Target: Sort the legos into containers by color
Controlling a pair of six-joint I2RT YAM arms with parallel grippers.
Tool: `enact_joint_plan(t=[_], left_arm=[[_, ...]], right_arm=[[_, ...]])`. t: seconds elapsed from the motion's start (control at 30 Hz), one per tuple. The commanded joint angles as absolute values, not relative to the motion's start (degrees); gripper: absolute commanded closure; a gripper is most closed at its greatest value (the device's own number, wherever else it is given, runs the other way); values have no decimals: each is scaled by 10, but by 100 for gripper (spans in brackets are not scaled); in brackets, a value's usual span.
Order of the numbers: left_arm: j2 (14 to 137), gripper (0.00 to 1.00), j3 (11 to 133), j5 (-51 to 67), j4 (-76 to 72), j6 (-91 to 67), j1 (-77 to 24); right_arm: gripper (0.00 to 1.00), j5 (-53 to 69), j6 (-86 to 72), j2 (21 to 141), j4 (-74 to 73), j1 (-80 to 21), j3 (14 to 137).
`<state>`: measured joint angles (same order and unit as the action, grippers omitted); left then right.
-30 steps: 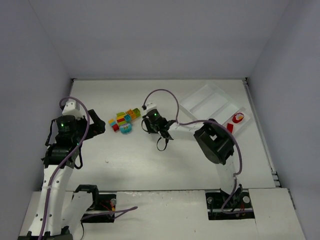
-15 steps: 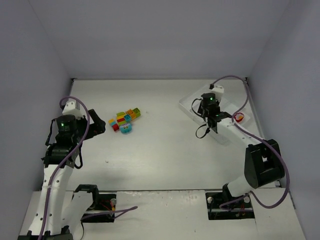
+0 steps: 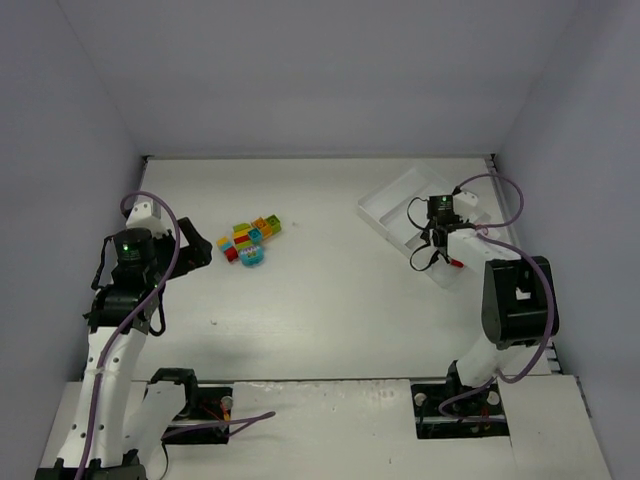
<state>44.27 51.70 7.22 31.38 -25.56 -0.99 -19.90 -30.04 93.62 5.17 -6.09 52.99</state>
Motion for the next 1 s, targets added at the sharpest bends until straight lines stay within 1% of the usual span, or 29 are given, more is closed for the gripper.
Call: enact_joint_plan(t=[0.0, 0.03, 0.07, 0.1, 0.13, 0.2, 0.27, 0.37, 0.4, 0.43, 0.47, 0.6, 0.63, 0.7, 0.8, 0.87, 0.9, 0.97], left_arm=[[446, 8, 529, 76, 284, -254, -5], [446, 8, 529, 76, 284, -254, -5], [446, 7, 529, 75, 284, -254, -5], [446, 8, 529, 75, 284, -254, -5], [446, 8, 529, 75, 284, -254, -5], [446, 8, 529, 75, 284, -253, -5], [446, 8, 529, 76, 284, -254, -5], [445, 7, 530, 76, 284, -254, -5], [446, 8, 529, 75, 284, -254, -5], [446, 8, 529, 76, 284, -254, -5], [446, 8, 530, 76, 284, -254, -5], [446, 8, 530, 76, 282, -254, -5], [446, 7, 530, 76, 283, -254, -5], [446, 7, 529, 76, 283, -254, -5], [446, 8, 529, 74, 284, -253, -5], [445, 8, 529, 71, 285, -254, -5], [445, 8, 529, 70, 285, -254, -5], [443, 8, 529, 68, 285, -254, -5]], right_arm=[[77, -204, -326, 949, 54, -56, 565], [74, -205, -327, 952, 53, -55, 565], [66, -204, -327, 955, 52, -54, 566], [63, -203, -326, 955, 53, -54, 567], [55, -200, -325, 954, 53, -54, 569], [52, -194, -315, 948, 53, -54, 572], [41, -184, -307, 933, 54, -57, 574], [39, -171, -285, 898, 60, -64, 574], [39, -143, -261, 878, 75, -74, 571], [39, -142, -247, 868, 75, -81, 570], [39, -103, -232, 858, 93, -90, 569], [38, -28, -151, 832, 133, -174, 575], [36, -20, -142, 837, 134, -210, 580], [33, 14, -123, 847, 142, -243, 598], [23, 22, -100, 893, 149, -322, 629], [19, 23, -93, 917, 153, -350, 653], [15, 26, -93, 942, 160, -372, 660], [13, 27, -100, 979, 173, -391, 680]])
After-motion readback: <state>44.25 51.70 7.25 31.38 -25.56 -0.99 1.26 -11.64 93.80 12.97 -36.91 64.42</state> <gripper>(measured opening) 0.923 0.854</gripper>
